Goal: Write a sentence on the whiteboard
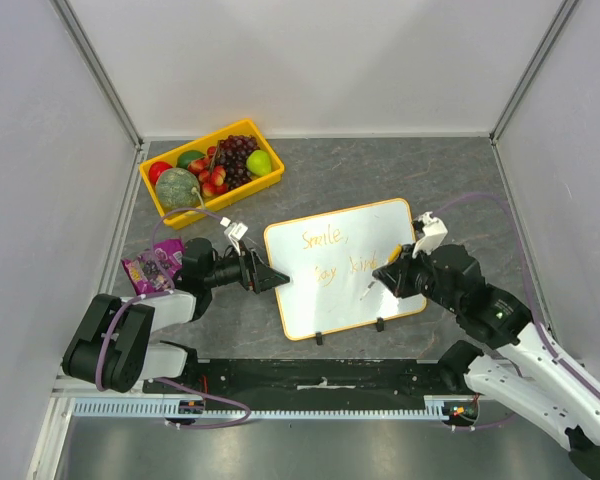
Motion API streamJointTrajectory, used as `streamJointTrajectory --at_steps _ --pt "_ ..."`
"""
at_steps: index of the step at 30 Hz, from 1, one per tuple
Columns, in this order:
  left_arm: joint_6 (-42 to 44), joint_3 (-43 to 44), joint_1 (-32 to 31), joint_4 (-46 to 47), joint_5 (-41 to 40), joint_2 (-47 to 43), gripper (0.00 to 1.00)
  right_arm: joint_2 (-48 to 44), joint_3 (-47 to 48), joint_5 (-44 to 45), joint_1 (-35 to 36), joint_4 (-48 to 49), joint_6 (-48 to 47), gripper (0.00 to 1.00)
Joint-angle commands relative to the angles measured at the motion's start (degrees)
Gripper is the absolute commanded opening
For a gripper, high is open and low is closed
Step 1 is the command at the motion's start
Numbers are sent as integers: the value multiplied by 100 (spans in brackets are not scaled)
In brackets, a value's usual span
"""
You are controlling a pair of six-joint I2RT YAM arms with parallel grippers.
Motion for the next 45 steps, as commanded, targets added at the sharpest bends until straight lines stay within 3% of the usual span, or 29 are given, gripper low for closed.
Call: streamJointTrajectory --at_steps 1,10,20,24,29,33,45 --pt "251 44 -16 67 -7 -40 93 195 739 638 -24 -22 -587 0" --pt "242 44 -16 67 -7 -40 93 1004 1838 1342 -85 -462 -1352 0" --pt "233 79 -16 67 37 30 93 1610 2401 1202 -699 -769 -1879 0" --pt "216 71 -16 76 54 39 93 1795 2490 772 -1261 -875 -2003 0" --pt "216 79 -33 94 54 48 93 1945 2350 -571 -2289 -936 -2099 0" --pt "216 79 -16 85 54 48 93 1875 1955 -1127 -2764 -893 -1950 0" --pt "189 71 -16 129 81 56 93 1286 1769 85 -3644 -796 -1572 0"
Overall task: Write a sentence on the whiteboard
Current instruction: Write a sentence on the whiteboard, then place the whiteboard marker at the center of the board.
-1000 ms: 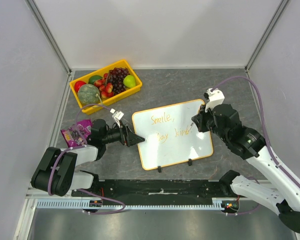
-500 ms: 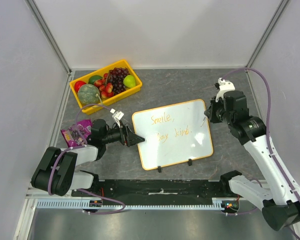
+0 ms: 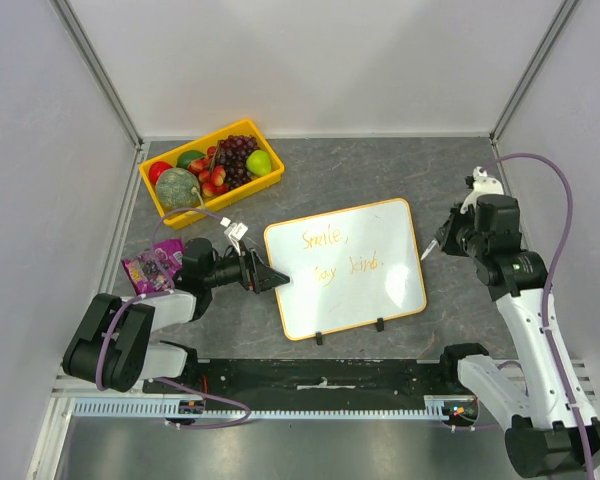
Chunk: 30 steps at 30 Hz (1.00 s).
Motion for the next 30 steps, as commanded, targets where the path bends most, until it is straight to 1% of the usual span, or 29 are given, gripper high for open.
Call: streamJointTrajectory --at_steps 1,8,14,19,21,23,30 --pt "192 68 -16 129 76 37 93 -159 156 553 -222 244 189 0" --pt "183 51 -16 146 59 10 93 201 244 1063 -319 499 190 0" --pt "174 51 -16 155 68 2 93 894 279 1502 -319 570 190 0" --pt "174 51 -16 155 68 -7 93 1571 463 1450 -319 640 199 0" --pt "183 42 -16 155 68 -25 92 1896 586 1336 -319 658 24 0" --pt "165 42 -16 164 68 -25 92 2265 814 1458 -319 492 -47 0" --pt "104 16 -25 252 94 1 91 3083 1131 1459 -319 456 -144 0"
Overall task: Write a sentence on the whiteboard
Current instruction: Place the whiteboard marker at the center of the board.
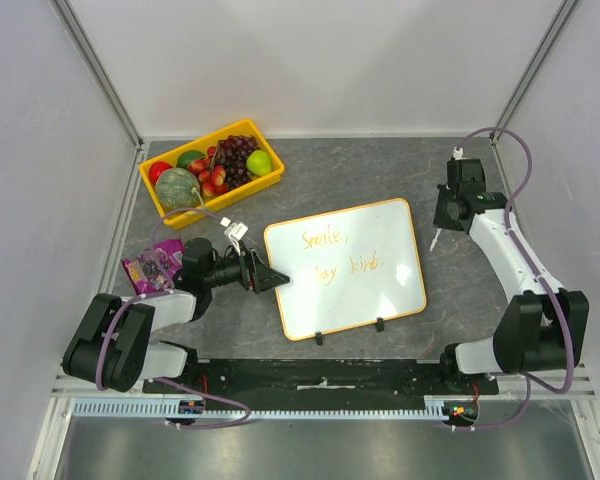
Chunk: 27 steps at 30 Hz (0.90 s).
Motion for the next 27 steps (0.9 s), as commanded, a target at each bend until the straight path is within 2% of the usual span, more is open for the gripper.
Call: streamJointTrajectory --at_steps 1,3,14,25,27 --pt "112 16 -16 245 83 4 91 313 349 23 -24 29 -149 0" --pt "104 7 -16 245 74 -5 91 505 402 -144 -24 38 -201 0" --pt "86 16 -16 272 74 21 91 1429 340 154 -15 197 -263 0" --pt "77 25 -16 272 83 56 92 2159 543 -224 -15 249 -263 0" --pt "95 25 -25 272 92 39 92 2115 516 -259 -15 319 -246 4"
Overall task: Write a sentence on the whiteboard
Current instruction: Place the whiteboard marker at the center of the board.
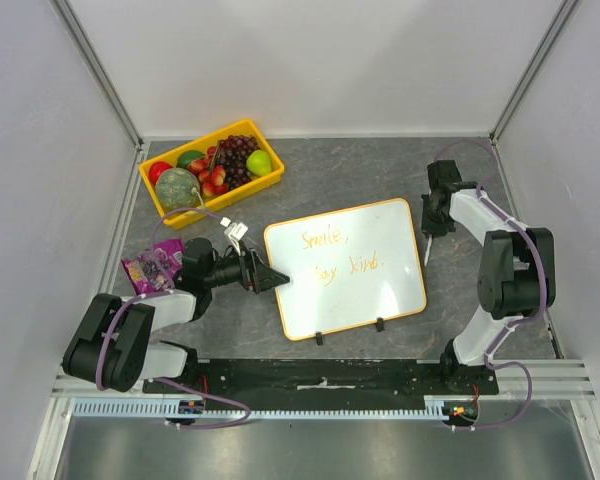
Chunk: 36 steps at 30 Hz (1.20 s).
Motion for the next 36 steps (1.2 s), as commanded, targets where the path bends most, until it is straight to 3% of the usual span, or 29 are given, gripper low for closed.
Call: streamJointTrajectory --at_steps 1,8,15,21,23,36 --pt "97 16 -16 267 103 19 92 47 92 -159 -6 201 2 9" --pt "123 7 -16 285 94 10 93 -383 31 -115 -6 360 28 51" --pt "106 -11 -16 303 85 1 93 -770 -83 9 -24 500 177 78" --pt "106 -19 -16 302 76 -16 93 -1130 -198 -159 -85 650 476 90" --pt "115 -19 -25 294 76 -25 93 -1349 -250 -150 -94 720 537 98" --pt "202 -46 -25 197 -38 -148 94 -2458 -470 43 -85 817 714 98"
